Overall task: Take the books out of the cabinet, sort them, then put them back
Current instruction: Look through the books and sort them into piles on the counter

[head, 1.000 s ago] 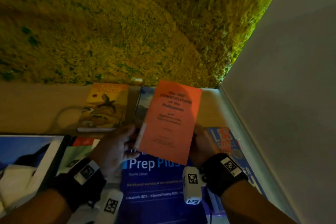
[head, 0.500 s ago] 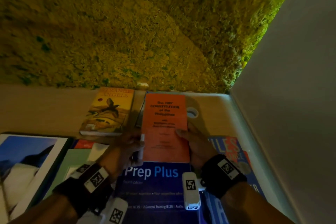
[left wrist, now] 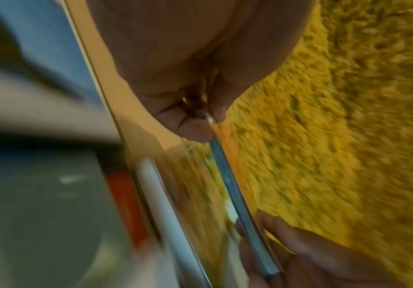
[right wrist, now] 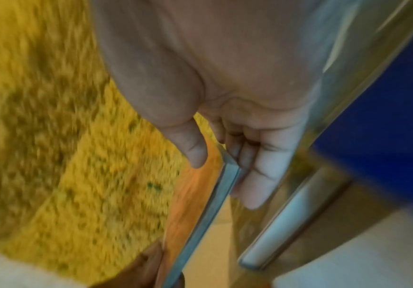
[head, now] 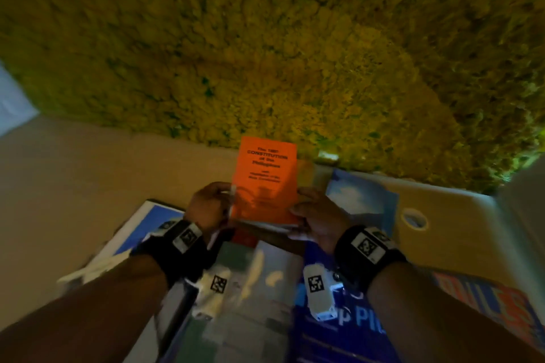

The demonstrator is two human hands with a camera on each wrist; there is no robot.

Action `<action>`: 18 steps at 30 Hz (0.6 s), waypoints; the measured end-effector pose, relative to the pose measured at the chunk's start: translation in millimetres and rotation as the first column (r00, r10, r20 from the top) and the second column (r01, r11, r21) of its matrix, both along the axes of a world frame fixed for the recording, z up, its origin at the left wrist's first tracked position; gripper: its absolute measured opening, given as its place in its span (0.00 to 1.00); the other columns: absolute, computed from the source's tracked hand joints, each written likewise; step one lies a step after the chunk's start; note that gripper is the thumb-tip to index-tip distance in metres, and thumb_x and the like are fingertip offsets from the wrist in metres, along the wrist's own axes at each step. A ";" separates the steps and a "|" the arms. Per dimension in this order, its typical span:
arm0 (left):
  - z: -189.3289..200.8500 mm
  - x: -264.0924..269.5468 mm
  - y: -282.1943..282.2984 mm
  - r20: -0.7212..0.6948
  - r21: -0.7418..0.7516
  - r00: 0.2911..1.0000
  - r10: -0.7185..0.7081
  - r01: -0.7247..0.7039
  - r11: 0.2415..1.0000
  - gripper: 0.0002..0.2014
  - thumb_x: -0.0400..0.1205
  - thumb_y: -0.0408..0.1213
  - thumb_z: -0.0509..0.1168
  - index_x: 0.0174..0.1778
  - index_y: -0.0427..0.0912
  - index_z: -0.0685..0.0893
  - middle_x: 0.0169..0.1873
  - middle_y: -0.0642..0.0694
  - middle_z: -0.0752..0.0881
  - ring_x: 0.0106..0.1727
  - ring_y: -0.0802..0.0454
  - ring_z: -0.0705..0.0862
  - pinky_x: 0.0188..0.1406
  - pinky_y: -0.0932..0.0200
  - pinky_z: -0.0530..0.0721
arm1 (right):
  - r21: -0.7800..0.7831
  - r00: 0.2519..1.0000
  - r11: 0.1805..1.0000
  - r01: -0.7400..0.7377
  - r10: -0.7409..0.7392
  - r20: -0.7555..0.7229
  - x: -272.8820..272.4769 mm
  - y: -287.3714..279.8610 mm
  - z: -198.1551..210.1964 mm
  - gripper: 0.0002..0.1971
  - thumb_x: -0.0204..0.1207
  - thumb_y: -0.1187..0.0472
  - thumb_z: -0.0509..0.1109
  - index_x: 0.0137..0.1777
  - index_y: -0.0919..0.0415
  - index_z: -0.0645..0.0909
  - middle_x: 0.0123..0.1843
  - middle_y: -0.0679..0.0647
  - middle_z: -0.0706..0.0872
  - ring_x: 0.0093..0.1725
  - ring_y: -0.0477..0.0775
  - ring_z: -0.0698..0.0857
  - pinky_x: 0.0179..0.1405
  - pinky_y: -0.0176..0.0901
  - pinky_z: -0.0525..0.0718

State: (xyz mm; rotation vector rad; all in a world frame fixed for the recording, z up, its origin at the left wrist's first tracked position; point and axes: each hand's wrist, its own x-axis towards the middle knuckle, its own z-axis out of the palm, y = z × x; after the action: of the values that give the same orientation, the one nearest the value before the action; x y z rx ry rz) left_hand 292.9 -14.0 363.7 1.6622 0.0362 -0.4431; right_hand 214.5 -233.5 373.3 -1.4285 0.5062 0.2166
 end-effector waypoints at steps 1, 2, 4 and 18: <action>-1.3 16.2 15.7 0.003 0.027 1.000 0.016 -0.016 1.000 0.15 0.81 0.20 0.61 0.62 0.34 0.85 0.27 0.42 0.87 0.19 0.54 0.80 0.20 0.61 0.82 | -0.033 1.000 0.999 -0.028 0.028 -0.002 14.4 16.6 2.9 0.23 0.87 0.69 0.64 0.78 0.50 0.71 0.61 0.56 0.86 0.50 0.56 0.88 0.42 0.52 0.89; -2.5 31.9 30.4 0.005 0.065 0.999 0.040 -0.040 0.997 0.14 0.82 0.21 0.62 0.62 0.33 0.85 0.23 0.41 0.83 0.15 0.56 0.75 0.16 0.66 0.77 | -0.058 0.999 0.997 -0.053 0.053 0.003 28.6 32.4 4.4 0.24 0.86 0.69 0.64 0.79 0.51 0.71 0.65 0.58 0.86 0.51 0.56 0.88 0.42 0.51 0.89; 1.4 56.9 52.4 -0.020 0.108 0.996 0.090 -0.088 0.990 0.11 0.84 0.26 0.65 0.60 0.37 0.86 0.19 0.43 0.77 0.13 0.56 0.70 0.17 0.65 0.77 | -0.080 0.998 0.995 -0.060 0.061 0.014 55.7 61.4 5.0 0.22 0.85 0.70 0.66 0.76 0.54 0.71 0.70 0.61 0.84 0.55 0.61 0.88 0.45 0.53 0.90; -15.4 59.8 197.3 -0.108 0.747 0.882 -0.458 0.376 0.548 0.26 0.77 0.51 0.75 0.70 0.50 0.79 0.64 0.41 0.84 0.63 0.41 0.84 0.53 0.55 0.77 | -0.540 0.946 0.779 -0.319 0.294 -0.136 48.7 139.1 -6.9 0.08 0.88 0.55 0.68 0.59 0.56 0.85 0.51 0.54 0.88 0.54 0.60 0.89 0.50 0.51 0.87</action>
State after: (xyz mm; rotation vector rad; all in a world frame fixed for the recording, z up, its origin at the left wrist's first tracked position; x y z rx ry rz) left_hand 352.7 183.4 348.4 2.5520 -0.3087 -0.7809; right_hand 263.3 -94.4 366.4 -2.0909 0.3805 0.3858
